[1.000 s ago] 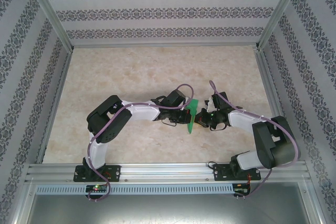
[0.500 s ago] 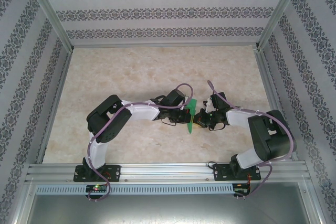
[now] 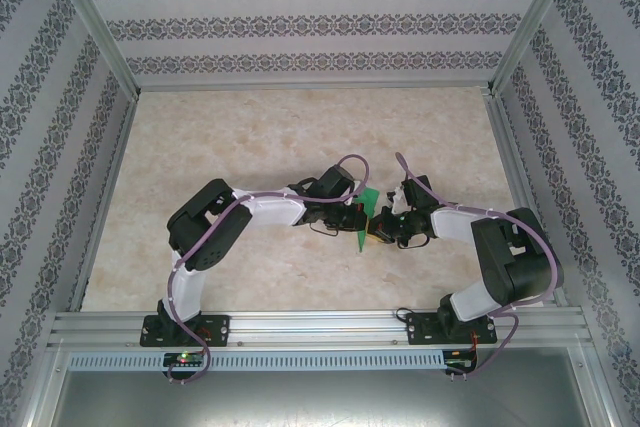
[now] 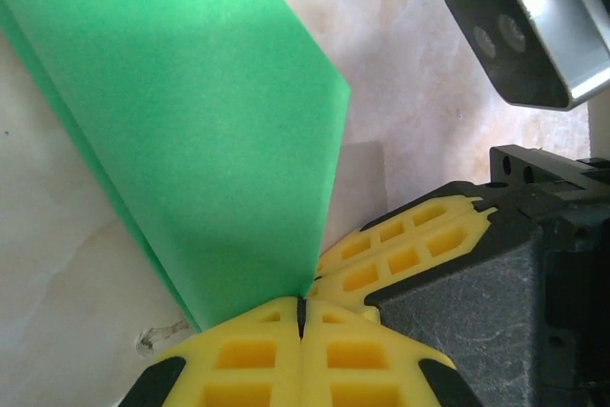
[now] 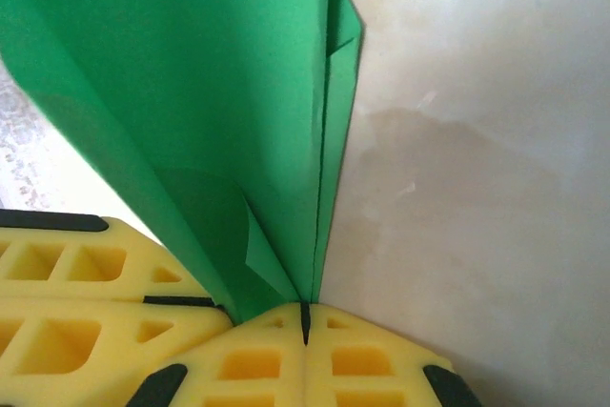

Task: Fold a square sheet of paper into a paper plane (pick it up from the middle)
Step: Fold the wing for the fifth time at the center of the table.

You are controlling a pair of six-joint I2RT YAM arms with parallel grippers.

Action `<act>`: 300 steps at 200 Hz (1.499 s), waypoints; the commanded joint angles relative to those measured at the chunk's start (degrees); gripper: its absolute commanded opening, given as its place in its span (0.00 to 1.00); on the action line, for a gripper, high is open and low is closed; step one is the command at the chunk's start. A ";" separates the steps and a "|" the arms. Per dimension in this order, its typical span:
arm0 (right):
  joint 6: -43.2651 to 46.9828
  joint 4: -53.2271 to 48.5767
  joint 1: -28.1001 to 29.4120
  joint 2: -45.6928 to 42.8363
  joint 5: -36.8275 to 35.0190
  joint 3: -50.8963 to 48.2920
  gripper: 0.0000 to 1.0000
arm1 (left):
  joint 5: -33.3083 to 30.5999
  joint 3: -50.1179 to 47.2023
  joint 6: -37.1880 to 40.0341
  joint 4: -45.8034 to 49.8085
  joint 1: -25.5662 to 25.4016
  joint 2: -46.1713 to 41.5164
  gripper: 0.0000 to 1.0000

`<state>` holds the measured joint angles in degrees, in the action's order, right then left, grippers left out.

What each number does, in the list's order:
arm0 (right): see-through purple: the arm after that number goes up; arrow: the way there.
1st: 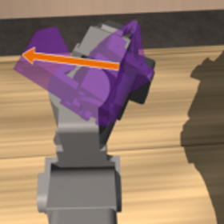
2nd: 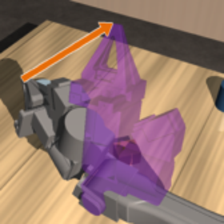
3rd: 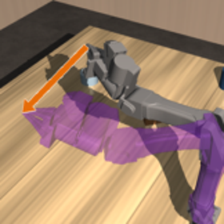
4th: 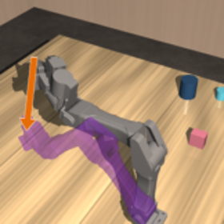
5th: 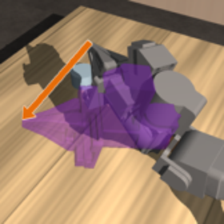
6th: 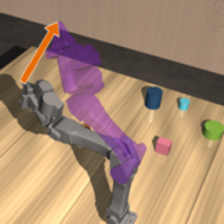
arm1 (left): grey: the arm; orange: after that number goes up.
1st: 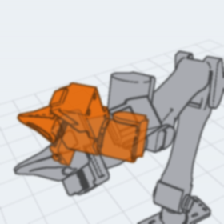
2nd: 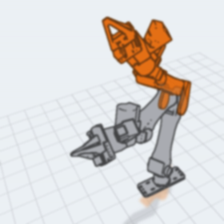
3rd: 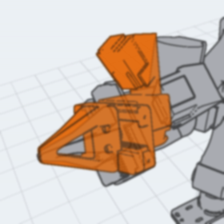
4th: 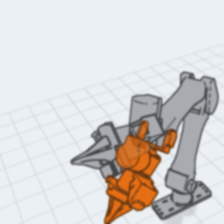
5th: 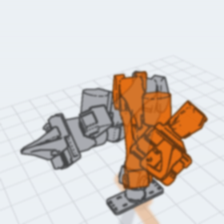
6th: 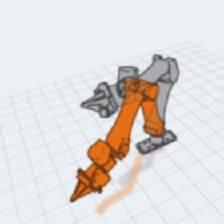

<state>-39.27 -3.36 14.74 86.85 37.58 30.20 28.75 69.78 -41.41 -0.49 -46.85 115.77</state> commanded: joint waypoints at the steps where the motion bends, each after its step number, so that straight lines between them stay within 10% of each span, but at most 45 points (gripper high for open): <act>1: 0.15 0.51 0.02 1.02 0.38 0.04 0.03 | -0.68 1.85 0.19 -0.73 0.43 2.17 0.06; 300: 5.06 -5.91 -8.09 -2.87 2.47 7.12 0.07 | 3.09 3.35 8.39 3.79 0.44 5.61 0.15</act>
<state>-36.51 -8.36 7.57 82.48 38.33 34.50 30.76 73.76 -36.10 1.41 -46.48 120.22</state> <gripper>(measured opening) 0.064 0.143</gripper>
